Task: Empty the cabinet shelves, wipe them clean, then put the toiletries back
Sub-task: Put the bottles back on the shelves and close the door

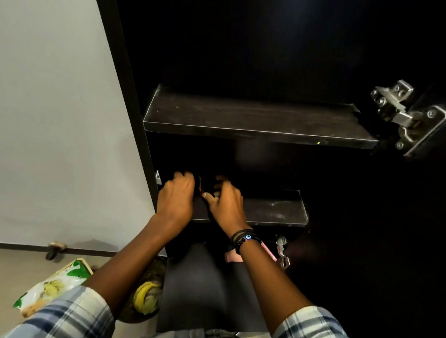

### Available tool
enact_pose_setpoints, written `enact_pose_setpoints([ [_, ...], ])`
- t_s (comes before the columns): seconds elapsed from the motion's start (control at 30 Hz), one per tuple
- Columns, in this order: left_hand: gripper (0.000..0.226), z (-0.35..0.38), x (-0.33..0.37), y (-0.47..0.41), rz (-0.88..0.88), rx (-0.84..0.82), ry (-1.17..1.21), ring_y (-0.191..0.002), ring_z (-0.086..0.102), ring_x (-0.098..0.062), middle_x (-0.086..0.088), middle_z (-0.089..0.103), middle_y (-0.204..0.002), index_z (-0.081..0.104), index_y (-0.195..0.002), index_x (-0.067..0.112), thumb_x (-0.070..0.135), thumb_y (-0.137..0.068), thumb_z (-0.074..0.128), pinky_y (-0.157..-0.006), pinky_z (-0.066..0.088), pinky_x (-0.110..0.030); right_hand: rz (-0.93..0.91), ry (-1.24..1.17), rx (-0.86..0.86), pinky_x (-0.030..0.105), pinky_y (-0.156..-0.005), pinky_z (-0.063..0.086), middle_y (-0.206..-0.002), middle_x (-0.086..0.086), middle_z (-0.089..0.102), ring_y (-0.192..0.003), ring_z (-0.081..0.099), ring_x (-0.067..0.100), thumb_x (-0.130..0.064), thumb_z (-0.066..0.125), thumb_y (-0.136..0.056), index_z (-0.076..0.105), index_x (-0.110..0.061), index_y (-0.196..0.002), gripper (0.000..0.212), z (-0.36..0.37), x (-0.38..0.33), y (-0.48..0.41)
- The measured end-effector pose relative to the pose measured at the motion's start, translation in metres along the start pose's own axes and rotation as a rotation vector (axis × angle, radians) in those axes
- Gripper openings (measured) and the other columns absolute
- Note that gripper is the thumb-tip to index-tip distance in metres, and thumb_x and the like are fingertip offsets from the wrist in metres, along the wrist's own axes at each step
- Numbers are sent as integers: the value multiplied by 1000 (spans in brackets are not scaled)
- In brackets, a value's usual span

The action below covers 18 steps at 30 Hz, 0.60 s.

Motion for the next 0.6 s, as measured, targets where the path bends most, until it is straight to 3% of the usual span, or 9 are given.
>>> enact_pose_setpoints([
  [0.17,55,-3,5,22,47,64,18,-86,62,-42,-18,42,-124,40,-125,7,-3,-77,66,-65,52,-40,-6,-85,63,32,-86,53,-111,6,62,-94,62,19,-17,71,-83,48,-11,-126,49,-8,10,22],
  [0.33,79,4,13,44,106,19,67,-97,60,-38,-15,32,-137,27,-138,14,-4,-73,68,-73,57,-41,38,-192,139,21,-87,53,-112,1,59,-99,59,11,-13,71,-84,48,-14,-128,50,-19,25,60],
  [0.43,71,16,20,60,175,-13,81,-98,59,-35,-15,33,-138,33,-135,13,-7,-74,62,-72,56,-41,94,-258,195,18,-88,52,-114,1,59,-101,59,11,-9,69,-84,50,-16,-127,47,-24,40,86],
  [0.53,50,37,28,75,254,-108,89,-90,58,-34,-11,42,-119,44,-120,12,-6,-75,55,-67,53,-44,181,-225,240,6,-83,45,-114,-1,59,-100,59,13,-5,68,-83,53,-12,-125,45,-32,61,113],
  [0.6,41,58,31,82,291,-212,82,-92,56,-34,-9,44,-116,47,-115,14,-1,-78,55,-67,49,-44,234,-116,245,9,-87,42,-117,-1,59,-105,58,17,-4,68,-81,54,-10,-123,44,-36,80,129],
])
Point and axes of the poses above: each hand's wrist, its own y-axis away from the middle knuckle, its own z-axis out of the palm, x = y × z, the point moved 1 cm from there along -y, towards the middle knuckle
